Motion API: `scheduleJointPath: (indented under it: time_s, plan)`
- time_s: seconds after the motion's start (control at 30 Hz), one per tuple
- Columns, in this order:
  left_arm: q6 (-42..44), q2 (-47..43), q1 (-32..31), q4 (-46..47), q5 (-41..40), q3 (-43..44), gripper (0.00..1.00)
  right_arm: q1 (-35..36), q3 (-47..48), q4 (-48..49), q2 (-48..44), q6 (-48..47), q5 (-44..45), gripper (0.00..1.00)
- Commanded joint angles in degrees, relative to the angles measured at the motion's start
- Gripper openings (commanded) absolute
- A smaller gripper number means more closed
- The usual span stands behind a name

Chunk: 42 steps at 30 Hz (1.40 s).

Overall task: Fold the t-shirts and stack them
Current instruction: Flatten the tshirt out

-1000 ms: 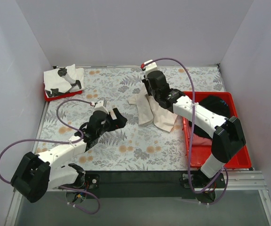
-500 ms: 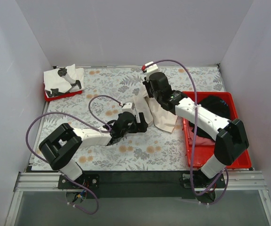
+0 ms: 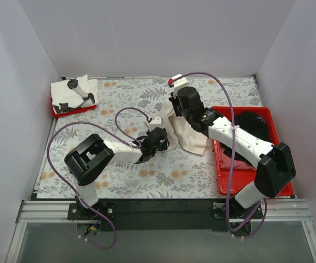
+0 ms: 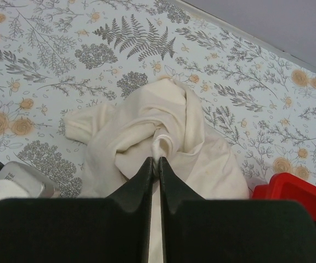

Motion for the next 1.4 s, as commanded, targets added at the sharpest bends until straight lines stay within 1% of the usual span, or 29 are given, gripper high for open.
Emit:
scheduleJointPath:
  time_s: [0.0, 0.07, 0.1, 0.2, 0.23, 0.3, 0.33, 0.4, 0.43, 0.47, 0.53, 0.63, 0.7, 0.77, 0.83, 0.87, 0.93, 0.97, 1.03, 1.07, 1.1, 1.13, 1.17, 1.2, 1.23, 1.27, 1.3, 1.33, 1.37]
  plan:
    - [1.4, 0.5, -0.1, -0.2, -1.5, 1.9, 0.28, 0.3, -0.6, 1.9, -2.9, 0.2, 0.8, 0.01]
    - [1.3, 0.9, -0.1, -0.3, -0.7, 2.0, 0.07, 0.1, -1.0, 1.9, -3.1, 0.2, 1.5, 0.01]
    - [1.3, 0.9, 0.0, -0.5, -0.4, 1.9, 0.0, 0.0, -1.0, 2.0, -3.3, 0.2, 1.7, 0.01]
    - [1.5, -0.9, 0.2, -4.0, -3.6, 1.7, 0.0, -0.8, -1.0, 1.7, -4.3, -0.3, 2.4, 0.01]
    - [1.8, -3.5, 0.6, -5.2, -6.1, 1.6, 0.0, -1.0, -0.7, 1.6, -4.7, -0.6, 3.3, 0.01]
    - [2.4, -7.1, 2.9, -8.4, -7.3, 0.5, 0.0, -2.4, 0.4, 0.9, -6.0, -1.7, 4.4, 0.01]
    - [2.6, -11.7, 4.0, -9.2, -7.6, 0.1, 0.0, -2.8, 0.8, 0.8, -6.6, -2.0, 5.5, 0.01]
    - [2.7, -16.8, 8.7, -12.3, -6.9, -0.4, 0.0, -4.1, 1.9, 0.2, -8.9, -3.1, 6.5, 0.01]
    - [2.9, -21.9, 10.5, -13.0, -6.2, -0.4, 0.0, -4.5, 2.3, 0.2, -9.8, -3.4, 7.2, 0.01]
    - [3.6, -24.3, 13.8, -13.6, -4.5, -0.1, 0.0, -4.9, 2.5, 0.2, -10.7, -3.7, 7.5, 0.01]
    - [5.3, -29.8, 16.2, -15.6, -3.8, 2.1, 0.0, -5.2, 3.5, 0.2, -13.3, -4.8, 8.3, 0.01]
    - [8.3, -33.7, 19.6, -18.6, -3.3, 6.0, 0.0, -5.3, 5.0, 0.0, -16.3, -6.4, 9.1, 0.01]
    - [9.7, -34.9, 22.6, -21.5, -2.1, 12.0, 0.0, -5.3, 6.1, -0.5, -18.4, -7.5, 9.8, 0.01]
    - [11.2, -35.0, 26.1, -22.8, -0.3, 14.5, 0.0, -5.3, 6.8, -1.1, -21.1, -8.4, 11.0, 0.01]
    - [13.2, -33.4, 30.9, -25.1, 1.1, 19.5, 0.0, -5.3, 6.6, -1.3, -25.6, -9.0, 11.6, 0.01]
    - [13.6, -32.6, 33.1, -26.2, 1.5, 20.3, 0.0, -5.4, 5.9, -1.3, -26.7, -8.9, 11.4, 0.01]
    - [12.7, -29.8, 35.5, -26.6, 3.8, 21.6, 0.0, -5.3, 4.8, -1.6, -29.4, -8.2, 10.1, 0.01]
    - [12.2, -28.5, 37.8, -26.7, 4.8, 21.8, 0.0, -5.3, 3.5, -2.5, -30.6, -6.8, 9.4, 0.01]
    - [10.5, -21.9, 41.0, -26.4, 4.8, 22.1, 0.0, -5.3, -0.1, -3.9, -32.2, -3.4, 5.1, 0.01]
    - [8.9, -17.8, 44.8, -27.2, 3.4, 23.2, 0.05, -5.3, -3.8, -4.5, -33.0, 0.1, 1.4, 0.01]
    - [8.1, -13.8, 46.1, -27.9, 3.1, 25.2, 0.14, -5.3, -7.4, -5.0, -33.5, 2.5, -3.6, 0.01]
    - [7.8, -12.2, 47.2, -30.0, 2.6, 26.1, 0.36, -5.1, -9.2, -5.0, -33.9, 5.1, -6.1, 0.01]
    - [7.8, -10.9, 47.2, -30.6, 1.8, 26.7, 0.5, -4.8, -12.4, -4.9, -34.0, 6.1, -9.3, 0.01]
    - [6.6, -12.1, 46.7, -30.4, 3.1, 26.2, 0.67, -4.2, -15.0, -4.2, -34.2, 7.7, -11.1, 0.01]
    - [6.1, -14.7, 45.3, -28.6, 3.9, 23.8, 0.79, -3.7, -16.3, -2.9, -34.0, 8.5, -12.0, 0.01]
    - [6.1, -16.4, 42.5, -26.4, 3.8, 20.6, 0.8, -3.5, -17.6, -2.6, -33.8, 9.0, -13.8, 0.01]
    - [6.5, -20.3, 40.6, -25.0, 2.5, 18.9, 0.8, -3.3, -18.0, -2.0, -32.7, 9.4, -15.7, 0.01]
    - [8.3, -25.1, 33.0, -18.1, 1.3, 11.4, 0.81, -3.0, -17.8, -1.5, -31.2, 9.8, -17.2, 0.01]
    - [11.0, -30.1, 28.1, -10.7, 3.2, 8.4, 0.81, -2.7, -17.6, -0.6, -29.7, 9.9, -18.9, 0.01]
